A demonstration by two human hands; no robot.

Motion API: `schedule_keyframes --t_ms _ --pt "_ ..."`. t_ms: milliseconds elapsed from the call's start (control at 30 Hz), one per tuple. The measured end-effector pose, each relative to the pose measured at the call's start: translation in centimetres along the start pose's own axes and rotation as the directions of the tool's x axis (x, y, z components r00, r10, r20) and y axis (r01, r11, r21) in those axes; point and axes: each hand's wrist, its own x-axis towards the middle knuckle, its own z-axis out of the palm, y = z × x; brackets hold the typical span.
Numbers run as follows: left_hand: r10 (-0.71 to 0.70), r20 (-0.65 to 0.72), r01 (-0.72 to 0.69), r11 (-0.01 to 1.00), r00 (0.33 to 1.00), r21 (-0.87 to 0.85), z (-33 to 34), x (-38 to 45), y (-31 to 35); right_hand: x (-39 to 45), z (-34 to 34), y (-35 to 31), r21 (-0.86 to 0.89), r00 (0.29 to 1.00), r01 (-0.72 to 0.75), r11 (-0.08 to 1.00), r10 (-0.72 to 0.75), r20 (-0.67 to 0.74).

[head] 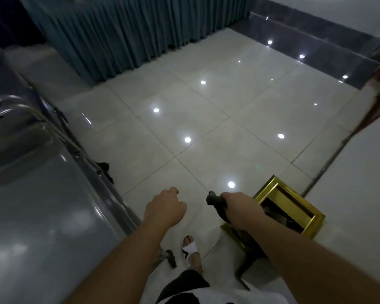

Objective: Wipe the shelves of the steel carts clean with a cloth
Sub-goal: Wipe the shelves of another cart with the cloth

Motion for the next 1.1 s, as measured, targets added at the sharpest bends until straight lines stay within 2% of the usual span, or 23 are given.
schedule_keyframes --t_ms 300,500,600,733,867,1000,1100 --pt "-0.056 0.003 0.055 0.990 0.998 0.132 -7.7 8.6 -1.0 13.8 -7.6 -2.1 -0.023 0.992 0.103 0.994 -0.104 -0.065" --pt "-0.239 -0.001 0.239 0.971 0.971 -0.009 -10.3 11.2 -4.7 22.2 -11.1 -6.3 -0.165 0.971 0.241 0.956 -0.238 0.039" --pt "-0.347 -0.031 0.342 0.934 0.937 -0.105 -11.7 12.7 -6.5 26.3 -13.0 -10.0 -0.123 0.942 0.334 0.934 -0.327 0.079" --pt "-0.523 -0.050 0.497 0.831 0.851 -0.249 -13.7 15.0 -8.4 32.0 -15.9 -15.2 -0.094 0.850 0.518 0.850 -0.499 0.169" --pt "-0.703 -0.027 0.636 0.659 0.711 -0.402 -15.6 17.0 -8.4 37.9 -19.8 -20.0 -0.174 0.712 0.697 0.696 -0.642 0.284" --pt "-0.805 0.060 0.716 0.488 0.590 -0.499 -15.4 18.3 -6.8 41.5 -22.4 -23.6 -0.258 0.610 0.792 0.554 -0.696 0.379" --pt "-0.847 0.118 0.725 0.362 0.519 -0.586 -13.8 18.4 -5.5 42.4 -22.3 -25.7 -0.308 0.543 0.840 0.447 -0.703 0.459"
